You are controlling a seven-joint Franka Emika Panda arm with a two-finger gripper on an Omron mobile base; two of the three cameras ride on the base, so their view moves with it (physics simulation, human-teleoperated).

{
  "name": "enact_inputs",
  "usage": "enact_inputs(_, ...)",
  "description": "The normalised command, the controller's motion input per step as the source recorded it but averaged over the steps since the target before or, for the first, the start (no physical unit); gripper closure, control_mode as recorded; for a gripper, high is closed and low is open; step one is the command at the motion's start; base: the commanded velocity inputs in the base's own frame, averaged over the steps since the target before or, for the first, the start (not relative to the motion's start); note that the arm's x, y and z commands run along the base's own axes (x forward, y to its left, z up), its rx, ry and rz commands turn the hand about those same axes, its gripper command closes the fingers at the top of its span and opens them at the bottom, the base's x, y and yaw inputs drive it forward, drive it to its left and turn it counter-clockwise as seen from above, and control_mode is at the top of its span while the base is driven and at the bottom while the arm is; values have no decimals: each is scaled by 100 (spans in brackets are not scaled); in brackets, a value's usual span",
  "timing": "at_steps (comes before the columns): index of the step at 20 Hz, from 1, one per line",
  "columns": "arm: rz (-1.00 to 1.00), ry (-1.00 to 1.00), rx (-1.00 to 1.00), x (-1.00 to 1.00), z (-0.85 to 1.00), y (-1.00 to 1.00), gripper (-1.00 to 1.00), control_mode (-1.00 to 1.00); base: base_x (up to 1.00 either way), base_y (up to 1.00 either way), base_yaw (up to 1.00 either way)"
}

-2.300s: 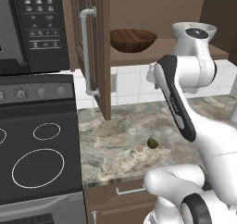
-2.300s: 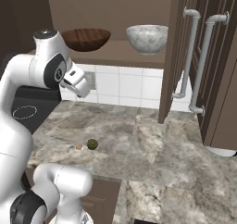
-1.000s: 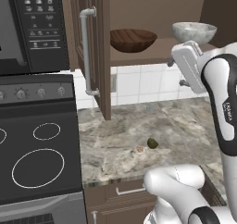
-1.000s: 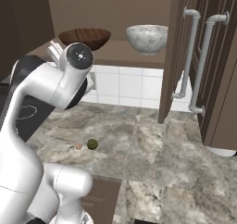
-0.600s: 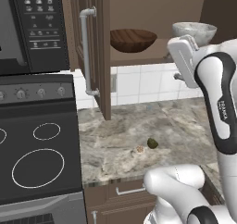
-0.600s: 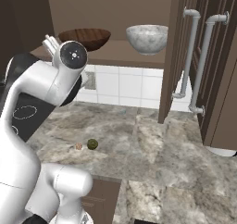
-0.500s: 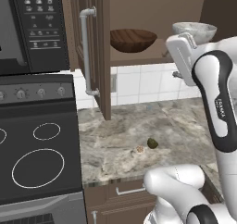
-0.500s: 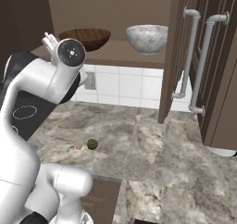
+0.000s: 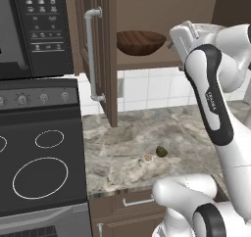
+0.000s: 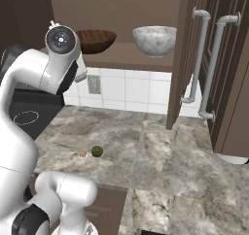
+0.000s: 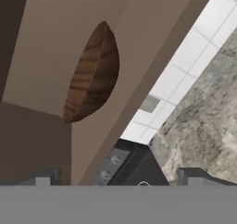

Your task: Pick both bowls and place them on the counter. Then place the kiwi in one bowl and place the sugar cube in the other bowl.

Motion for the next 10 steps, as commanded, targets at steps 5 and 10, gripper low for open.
enact_inputs(5, -11, 4, 19, 47, 1, 0, -100, -100, 0, 0, 0)
enact_inputs(10, -4, 11, 28, 47, 1, 0, -100, -100, 0, 0, 0)
